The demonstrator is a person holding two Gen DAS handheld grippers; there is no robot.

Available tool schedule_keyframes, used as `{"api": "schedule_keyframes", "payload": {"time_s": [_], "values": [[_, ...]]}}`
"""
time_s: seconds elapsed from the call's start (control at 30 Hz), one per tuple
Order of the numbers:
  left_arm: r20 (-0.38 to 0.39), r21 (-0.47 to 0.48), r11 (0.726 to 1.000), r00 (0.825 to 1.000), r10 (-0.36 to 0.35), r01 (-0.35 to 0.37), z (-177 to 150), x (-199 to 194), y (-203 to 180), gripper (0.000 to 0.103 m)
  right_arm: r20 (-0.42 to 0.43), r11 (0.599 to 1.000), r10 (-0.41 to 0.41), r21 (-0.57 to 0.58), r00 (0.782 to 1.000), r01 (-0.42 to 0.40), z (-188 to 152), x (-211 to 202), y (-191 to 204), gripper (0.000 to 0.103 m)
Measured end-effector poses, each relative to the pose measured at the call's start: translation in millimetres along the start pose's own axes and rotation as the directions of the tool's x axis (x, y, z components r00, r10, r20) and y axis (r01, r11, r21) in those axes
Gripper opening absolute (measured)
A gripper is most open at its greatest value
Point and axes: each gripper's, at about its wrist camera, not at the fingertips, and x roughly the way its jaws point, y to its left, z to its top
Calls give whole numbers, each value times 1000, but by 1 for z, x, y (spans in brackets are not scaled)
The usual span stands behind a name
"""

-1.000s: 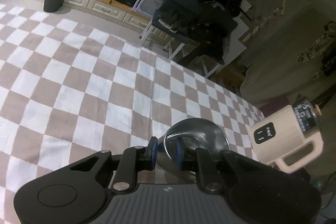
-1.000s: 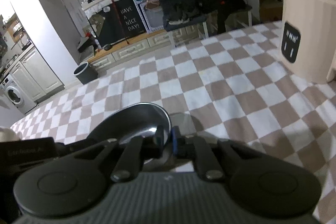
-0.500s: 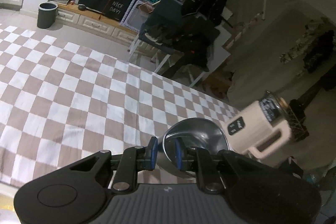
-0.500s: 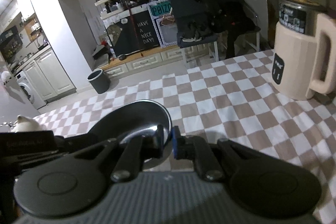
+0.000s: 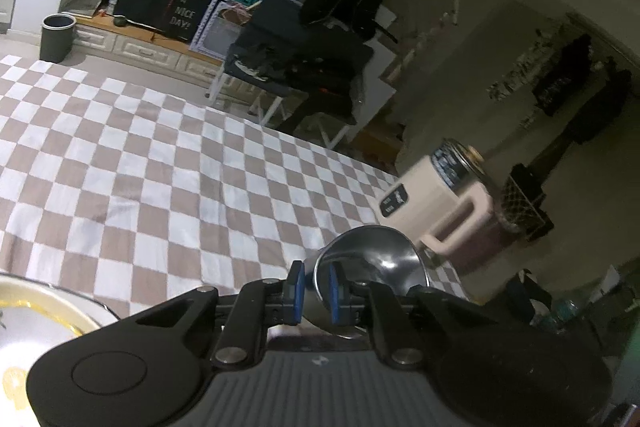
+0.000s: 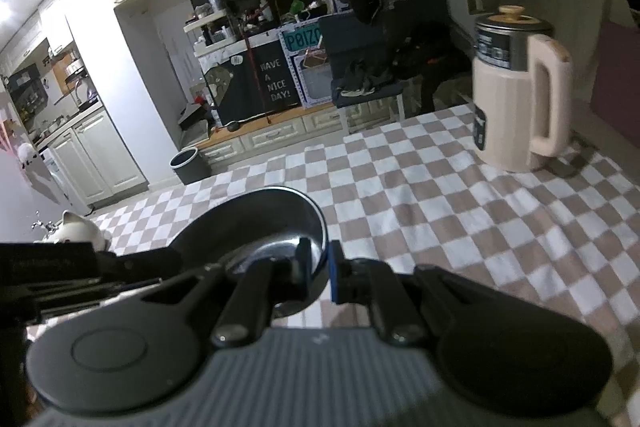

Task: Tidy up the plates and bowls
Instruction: 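Lift the steel bowl with both grippers and carry it toward the pan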

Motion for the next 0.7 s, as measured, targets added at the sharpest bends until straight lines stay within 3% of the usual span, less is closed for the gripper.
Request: {"api": "schedule_keyframes", "payload": {"time_s": [0.13, 0.33, 0.57, 0.7], "values": [[-23, 25, 1000, 1000, -18, 19, -13, -5, -7, 8, -18, 999, -30, 18, 999, 30, -8, -7, -9, 10], [-67, 45, 999, 998, 14, -11, -27, 3, -9, 8, -49, 997, -73, -26, 996, 72, -11, -11, -3, 10], [-149, 4, 1000, 989, -11, 12, -36, 13, 0, 8, -150, 988, -142, -78, 978, 131, -19, 4, -7, 10], [-178, 48, 999, 984, 2, 6, -44, 18, -5, 8, -190, 983, -172, -99, 967, 156, -23, 14, -9, 10]]}}
